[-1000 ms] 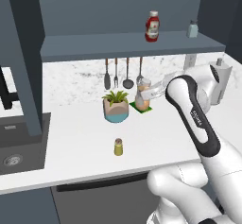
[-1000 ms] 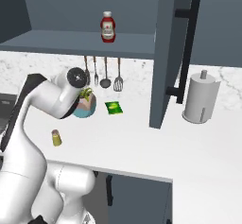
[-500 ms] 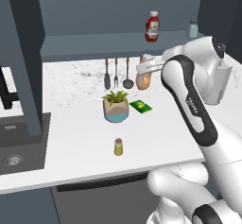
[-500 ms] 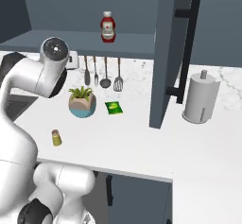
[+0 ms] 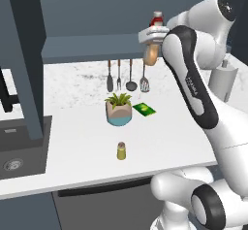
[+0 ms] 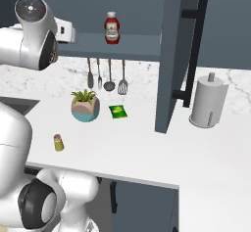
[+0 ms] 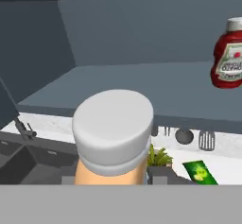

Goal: Put the shaker and condiment bottle from the counter next to their counterparts in the cabinet.

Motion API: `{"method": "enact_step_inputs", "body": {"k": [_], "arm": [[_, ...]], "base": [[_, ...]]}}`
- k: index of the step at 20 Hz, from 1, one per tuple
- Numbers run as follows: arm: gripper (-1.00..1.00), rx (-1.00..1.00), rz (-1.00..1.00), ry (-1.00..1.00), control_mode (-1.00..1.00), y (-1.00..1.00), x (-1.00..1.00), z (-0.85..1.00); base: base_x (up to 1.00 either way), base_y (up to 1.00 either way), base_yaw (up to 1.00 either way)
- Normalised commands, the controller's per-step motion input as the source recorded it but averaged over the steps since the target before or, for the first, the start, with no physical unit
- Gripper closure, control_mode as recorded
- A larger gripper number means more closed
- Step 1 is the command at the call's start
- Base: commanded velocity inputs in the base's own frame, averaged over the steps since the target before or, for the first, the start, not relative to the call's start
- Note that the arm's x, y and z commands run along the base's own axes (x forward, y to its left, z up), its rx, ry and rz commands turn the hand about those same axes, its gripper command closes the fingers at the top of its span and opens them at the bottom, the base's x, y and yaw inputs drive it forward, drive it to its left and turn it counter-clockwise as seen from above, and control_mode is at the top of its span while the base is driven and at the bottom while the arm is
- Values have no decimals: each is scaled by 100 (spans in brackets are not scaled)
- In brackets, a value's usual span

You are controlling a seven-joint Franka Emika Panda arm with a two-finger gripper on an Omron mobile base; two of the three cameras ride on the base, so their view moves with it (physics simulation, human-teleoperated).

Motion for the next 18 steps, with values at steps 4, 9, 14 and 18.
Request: {"method": "enact_step_inputs", "body": {"k": [4, 9, 14, 18], "arm": [[100, -18, -24, -24, -100, -11, 0, 26], [100, -19, -26, -13, -100, -26, 7, 0], [100, 1, -5, 0, -100, -22, 4, 0], [100, 1, -2, 0, -100, -5, 32, 0]], "base": [[0, 0, 0], [0, 0, 0], [0, 0, 0], [0, 0, 0]]}}
